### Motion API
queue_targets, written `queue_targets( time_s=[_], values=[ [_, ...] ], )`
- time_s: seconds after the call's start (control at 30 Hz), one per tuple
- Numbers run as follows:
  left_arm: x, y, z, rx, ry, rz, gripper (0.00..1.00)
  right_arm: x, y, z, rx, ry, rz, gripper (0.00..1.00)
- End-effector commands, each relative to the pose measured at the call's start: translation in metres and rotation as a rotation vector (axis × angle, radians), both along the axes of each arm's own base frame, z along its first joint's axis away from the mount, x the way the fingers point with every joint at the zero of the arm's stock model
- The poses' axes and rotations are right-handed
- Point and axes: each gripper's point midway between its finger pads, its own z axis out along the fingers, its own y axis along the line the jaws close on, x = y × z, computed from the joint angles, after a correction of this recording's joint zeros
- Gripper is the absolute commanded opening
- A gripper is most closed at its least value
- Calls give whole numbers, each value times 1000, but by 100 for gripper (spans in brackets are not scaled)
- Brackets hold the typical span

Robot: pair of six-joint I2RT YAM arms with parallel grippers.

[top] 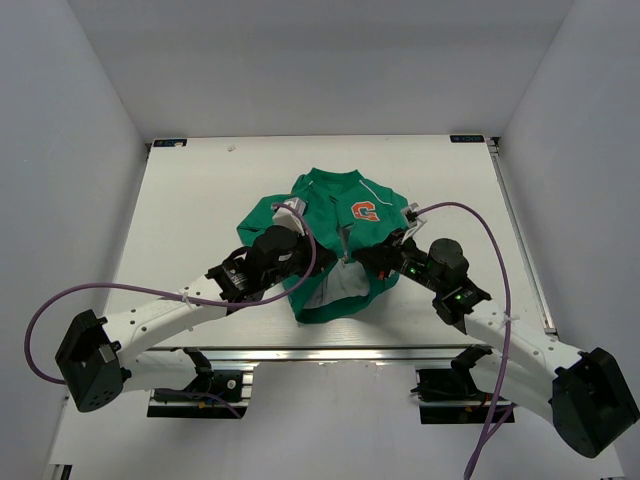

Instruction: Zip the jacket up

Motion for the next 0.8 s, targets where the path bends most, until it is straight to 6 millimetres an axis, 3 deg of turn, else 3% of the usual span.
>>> queue_targets(
  time_s=[0.0, 0.6, 0.77],
  values=[
    [-3, -6, 11, -35, -17, -28, 0, 8, 5, 40, 80, -92, -4, 0],
    [-1, -5, 5, -13, -4, -9, 0, 18, 4, 39, 96, -43, -57, 0],
    [0, -4, 3, 2, -22, -23, 0, 19, 8, 16, -9, 32, -31, 0]
  ],
)
